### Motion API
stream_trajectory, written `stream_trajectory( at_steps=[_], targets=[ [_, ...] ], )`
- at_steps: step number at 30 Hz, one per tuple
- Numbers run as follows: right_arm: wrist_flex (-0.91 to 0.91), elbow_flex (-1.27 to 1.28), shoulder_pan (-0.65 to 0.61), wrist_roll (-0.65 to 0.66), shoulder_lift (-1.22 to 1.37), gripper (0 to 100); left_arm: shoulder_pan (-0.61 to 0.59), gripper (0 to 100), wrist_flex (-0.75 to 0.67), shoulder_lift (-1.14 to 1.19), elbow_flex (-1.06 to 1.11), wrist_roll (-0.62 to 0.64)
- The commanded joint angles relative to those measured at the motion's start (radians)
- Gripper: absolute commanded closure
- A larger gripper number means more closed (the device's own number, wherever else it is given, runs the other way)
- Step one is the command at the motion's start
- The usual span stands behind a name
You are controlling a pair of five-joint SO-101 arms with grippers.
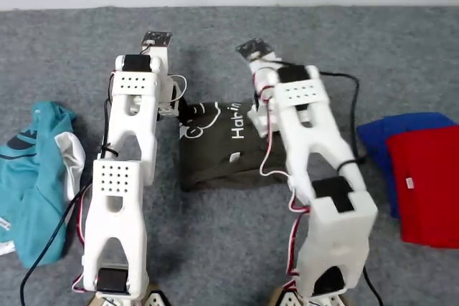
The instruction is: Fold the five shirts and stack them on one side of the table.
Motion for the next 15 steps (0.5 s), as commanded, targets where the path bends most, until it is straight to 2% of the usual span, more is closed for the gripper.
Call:
stream_trajectory(
  at_steps=[1, 9, 15],
  targets=[
    [-0.090, -0.009, -0.007, -0.012, 0.044, 75.1, -0.005, 77, 0.003, -0.003, 0.002, -0.012],
    [-0.392, -0.011, 0.047, -0.006, 0.091, 75.1, -0.005, 77, 0.005, -0.002, 0.002, -0.012],
    [-0.447, -0.011, 0.061, -0.005, 0.056, 75.1, -0.005, 77, 0.005, -0.002, 0.002, -0.012]
  ],
)
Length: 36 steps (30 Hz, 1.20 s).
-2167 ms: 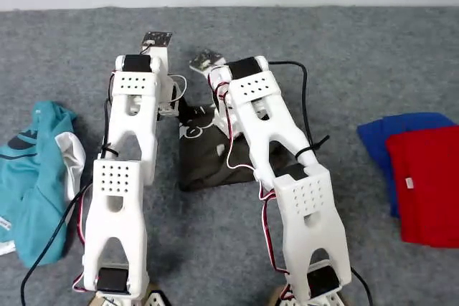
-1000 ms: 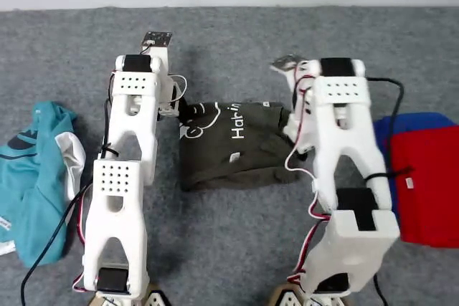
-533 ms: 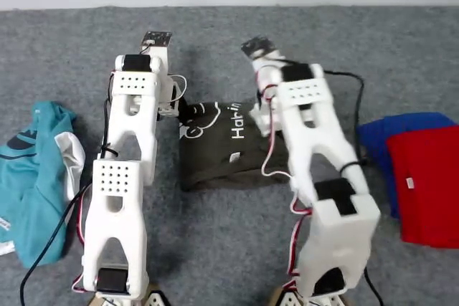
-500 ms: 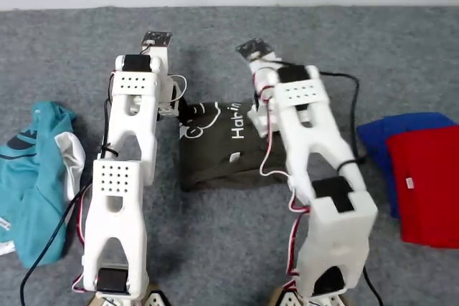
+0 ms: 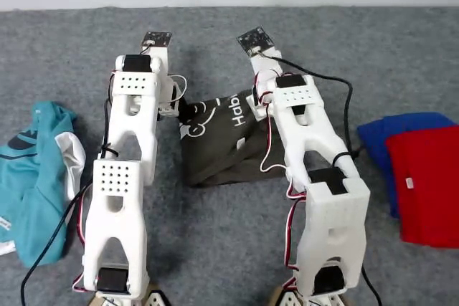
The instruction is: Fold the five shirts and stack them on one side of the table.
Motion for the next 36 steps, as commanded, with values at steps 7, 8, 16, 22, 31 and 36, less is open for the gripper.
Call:
stream_trajectory(
  at_steps=[7, 8, 16, 22, 31, 36],
  targets=[
    [0.127, -0.012, 0.047, -0.003, -0.056, 75.1, -0.005, 77, 0.005, -0.002, 0.002, -0.012],
    [0.173, -0.012, 0.048, -0.002, -0.056, 75.1, -0.005, 77, 0.005, -0.002, 0.002, -0.012],
    [0.380, -0.012, 0.079, 0.075, -0.058, 75.1, -0.005, 77, 0.005, -0.002, 0.002, -0.012],
    [0.389, -0.011, 0.136, 0.077, -0.165, 75.1, -0.005, 77, 0.005, -0.002, 0.002, -0.012],
    [0.486, -0.005, 0.154, 0.074, -0.357, 75.1, -0.005, 77, 0.005, -0.005, -0.002, -0.009],
    [0.584, 0.018, 0.068, 0.072, -0.340, 75.1, 0.005, 77, 0.057, -0.034, -0.073, -0.008]
  ],
)
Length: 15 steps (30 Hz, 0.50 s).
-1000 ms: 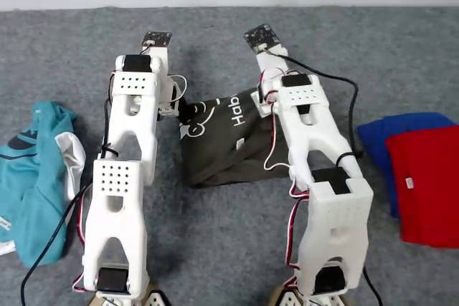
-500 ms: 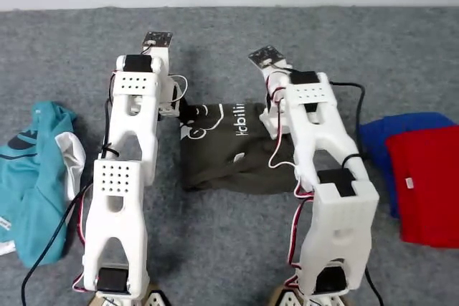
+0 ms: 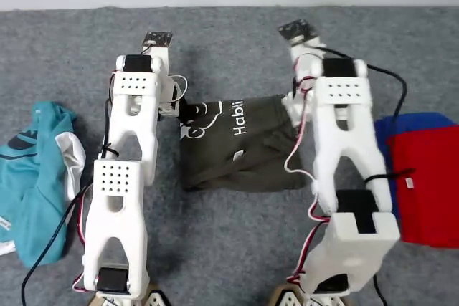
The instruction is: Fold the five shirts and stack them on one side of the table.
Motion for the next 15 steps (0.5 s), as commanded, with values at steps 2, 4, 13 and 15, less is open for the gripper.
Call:
stream_trajectory(
  at_steps=[2, 4, 13, 15],
  targets=[
    [-0.005, 0.037, -0.062, 0.005, -0.016, 75.1, -0.003, 77, 0.049, -0.061, -0.110, -0.008],
    [-0.050, 0.064, -0.073, 0.005, 0.008, 75.1, -0.005, 77, 0.049, -0.098, -0.134, -0.008],
    [-0.074, 0.077, -0.091, 0.003, 0.058, 75.2, 0.104, 77, 0.046, -0.141, -0.065, -0.012],
    [-0.081, 0.074, -0.102, 0.003, 0.059, 75.5, 0.123, 77, 0.046, -0.141, -0.067, -0.012]
  ],
)
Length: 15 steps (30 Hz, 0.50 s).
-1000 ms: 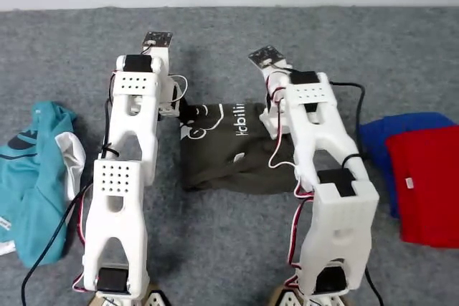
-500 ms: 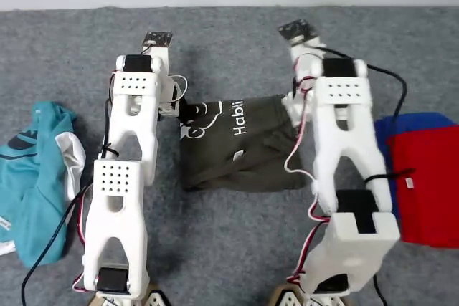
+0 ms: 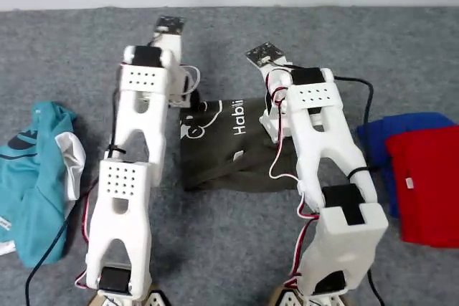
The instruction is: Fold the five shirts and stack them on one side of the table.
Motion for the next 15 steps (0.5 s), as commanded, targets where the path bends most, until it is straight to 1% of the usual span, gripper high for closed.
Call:
stream_trajectory(
  at_steps=[1, 4, 6, 10, 15],
  targets=[
    [-0.022, -0.006, -0.030, 0.003, -0.004, 76.9, 0.044, 77, 0.018, -0.066, -0.007, -0.008],
    [-0.030, 0.005, -0.073, 0.005, -0.001, 85.3, 0.080, 77, 0.017, -0.061, 0.012, -0.008],
    [-0.048, 0.009, -0.090, 0.005, -0.001, 88.9, 0.097, 77, 0.017, -0.040, 0.015, -0.009],
    [-0.090, 0.011, -0.087, 0.005, -0.001, 88.9, 0.092, 77, 0.003, 0.028, 0.013, -0.009],
    [-0.096, 0.006, -0.088, 0.009, 0.031, 89.1, 0.092, 77, 0.003, 0.078, 0.013, -0.009]
  ],
)
